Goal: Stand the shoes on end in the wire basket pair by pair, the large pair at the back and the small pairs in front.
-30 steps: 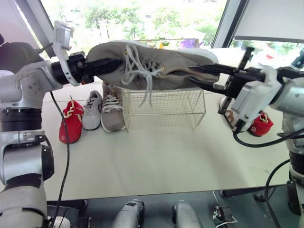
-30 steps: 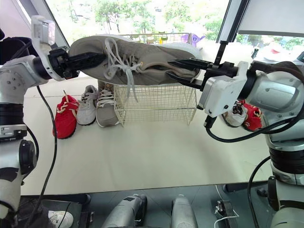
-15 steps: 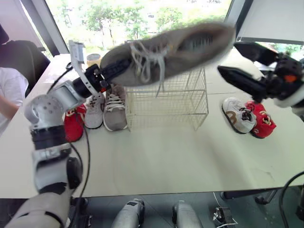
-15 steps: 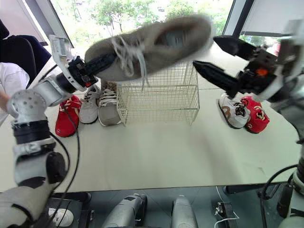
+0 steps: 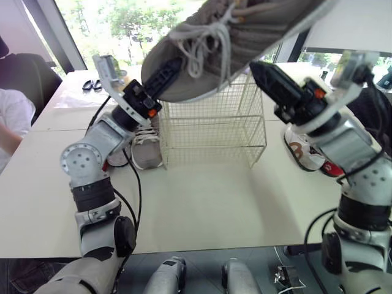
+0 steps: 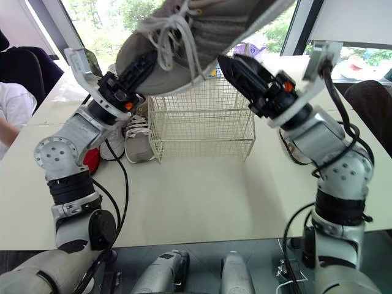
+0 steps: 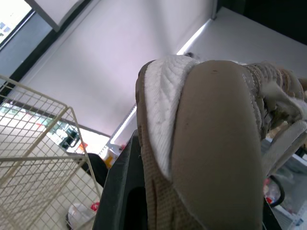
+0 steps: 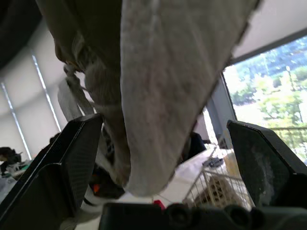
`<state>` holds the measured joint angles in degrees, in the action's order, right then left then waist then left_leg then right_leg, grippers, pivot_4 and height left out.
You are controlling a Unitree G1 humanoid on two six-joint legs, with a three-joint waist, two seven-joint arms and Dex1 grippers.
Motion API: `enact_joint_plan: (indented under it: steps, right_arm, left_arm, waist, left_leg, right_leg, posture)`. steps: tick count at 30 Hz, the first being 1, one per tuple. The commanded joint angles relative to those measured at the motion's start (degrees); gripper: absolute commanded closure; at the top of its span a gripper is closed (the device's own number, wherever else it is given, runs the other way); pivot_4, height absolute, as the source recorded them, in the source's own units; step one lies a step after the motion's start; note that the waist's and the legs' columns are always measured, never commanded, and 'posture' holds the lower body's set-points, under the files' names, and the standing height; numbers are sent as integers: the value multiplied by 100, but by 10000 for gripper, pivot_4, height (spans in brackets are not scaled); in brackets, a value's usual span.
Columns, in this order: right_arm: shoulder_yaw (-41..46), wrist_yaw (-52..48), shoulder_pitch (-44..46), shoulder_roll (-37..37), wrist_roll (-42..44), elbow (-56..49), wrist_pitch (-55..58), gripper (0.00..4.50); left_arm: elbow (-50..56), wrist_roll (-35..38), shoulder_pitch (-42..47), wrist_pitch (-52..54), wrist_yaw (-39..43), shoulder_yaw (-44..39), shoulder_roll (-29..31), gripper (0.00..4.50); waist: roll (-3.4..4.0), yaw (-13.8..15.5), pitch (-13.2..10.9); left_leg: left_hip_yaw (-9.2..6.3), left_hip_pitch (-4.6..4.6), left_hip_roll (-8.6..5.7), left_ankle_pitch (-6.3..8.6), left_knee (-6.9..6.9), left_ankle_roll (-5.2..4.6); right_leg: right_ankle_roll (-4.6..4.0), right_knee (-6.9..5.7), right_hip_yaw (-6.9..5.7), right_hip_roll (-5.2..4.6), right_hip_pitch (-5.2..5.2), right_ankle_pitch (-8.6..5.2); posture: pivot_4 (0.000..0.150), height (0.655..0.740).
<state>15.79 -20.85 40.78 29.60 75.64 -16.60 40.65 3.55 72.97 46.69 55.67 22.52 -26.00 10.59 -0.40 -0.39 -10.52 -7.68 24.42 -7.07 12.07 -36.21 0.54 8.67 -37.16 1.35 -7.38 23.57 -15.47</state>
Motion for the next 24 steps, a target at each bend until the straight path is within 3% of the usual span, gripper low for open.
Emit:
enact_joint_plan:
  steps: [1, 11, 14, 18, 21, 24]
  right_arm:
    - [56, -129, 263, -62, -6, 51, -98, 484]
    - [321, -107, 951, -124, 757, 322, 70, 484]
    - [293, -104, 1107, -247, 785, 441, 53, 9202]
    - [416, -4, 1349, -437, 954, 634, -23, 25716]
    - [482, 36, 1543, -488, 924, 864, -36, 28388]
    - [333, -99, 1850, -286, 325, 1293, -52, 28392]
  left_arm:
    - [337, 325, -49, -156, -43, 57, 32, 38604]
    - [397, 208, -443, -382, -122, 334, 235, 38604]
    - [449, 216, -514, -435, -137, 421, 264, 38604]
    - [583, 269, -678, -469, -173, 524, 354, 38604]
    - [714, 219, -800, -437, -126, 650, 527, 38604]
    - [693, 321, -817, -348, -136, 672, 759, 23836]
  waist:
    - [0, -16, 0]
    - [0, -40, 0]
    - [0, -40, 0]
    - [0, -44, 0]
    - [1, -46, 0]
    - [2, -47, 0]
  left_leg:
    - [1, 0, -1, 1, 0, -1]
    - [0, 0, 2, 5, 7, -9]
    - [1, 0, 2, 6, 6, -10]
    - [1, 0, 2, 7, 7, -11]
    - [1, 0, 2, 7, 8, -11]
    - [1, 0, 2, 7, 8, -11]
  right_leg:
    - [0, 0, 1, -1, 0, 0]
    - [-1, -3, 3, 2, 7, 0]
    - [-1, -2, 3, 1, 6, 0]
    - [-1, -2, 3, 1, 7, 0]
    - [-1, -2, 4, 1, 9, 0]
    - [-1, -3, 4, 2, 9, 0]
  posture:
    - [1500, 7400]
    - [1500, 7400]
    - [1500, 7400]
    - [1500, 7400]
    - [1500, 7400]
    - [1500, 7400]
